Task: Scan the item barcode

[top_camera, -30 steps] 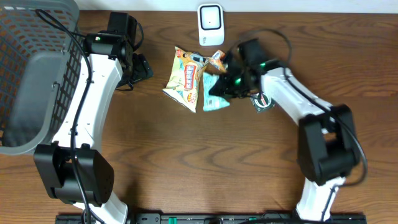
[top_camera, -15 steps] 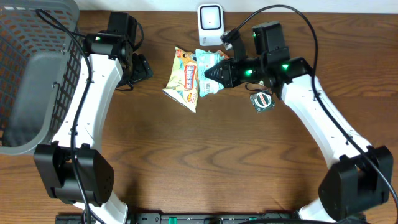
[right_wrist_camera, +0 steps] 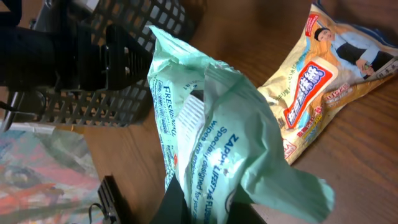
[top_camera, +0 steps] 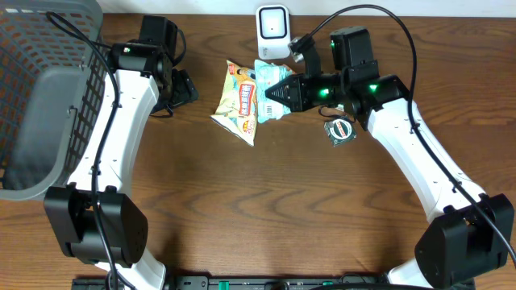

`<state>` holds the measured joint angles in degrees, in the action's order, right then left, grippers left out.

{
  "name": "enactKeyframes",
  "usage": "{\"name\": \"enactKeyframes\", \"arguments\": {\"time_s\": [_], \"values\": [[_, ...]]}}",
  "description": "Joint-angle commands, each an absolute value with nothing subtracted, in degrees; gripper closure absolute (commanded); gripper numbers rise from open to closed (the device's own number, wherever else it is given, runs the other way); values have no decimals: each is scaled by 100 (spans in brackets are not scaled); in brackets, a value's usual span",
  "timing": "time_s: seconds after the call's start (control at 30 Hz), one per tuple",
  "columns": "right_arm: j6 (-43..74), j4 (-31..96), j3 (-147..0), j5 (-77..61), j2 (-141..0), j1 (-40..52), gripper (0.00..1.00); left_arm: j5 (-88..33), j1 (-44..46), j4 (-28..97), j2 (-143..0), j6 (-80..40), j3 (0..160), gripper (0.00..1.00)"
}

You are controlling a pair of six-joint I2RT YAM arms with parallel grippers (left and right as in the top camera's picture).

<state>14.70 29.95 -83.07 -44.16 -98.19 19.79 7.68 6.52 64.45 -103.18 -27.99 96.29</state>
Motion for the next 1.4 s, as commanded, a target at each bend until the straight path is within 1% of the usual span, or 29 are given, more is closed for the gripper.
{"name": "enactKeyframes", "arguments": {"time_s": [0.0, 0.27, 1.37], "values": [[1522, 2893, -8324, -4536, -9708, 1990, 99, 840, 633, 6466, -10289, -2700, 9649, 2], [1780, 2692, -8324, -4427, -9708, 1990, 99, 840, 633, 6466, -10289, -2700, 9649, 2], [1776, 2620, -8324, -4259, -9708, 1988, 99, 840, 633, 6466, -10289, -2700, 9649, 2]]}}
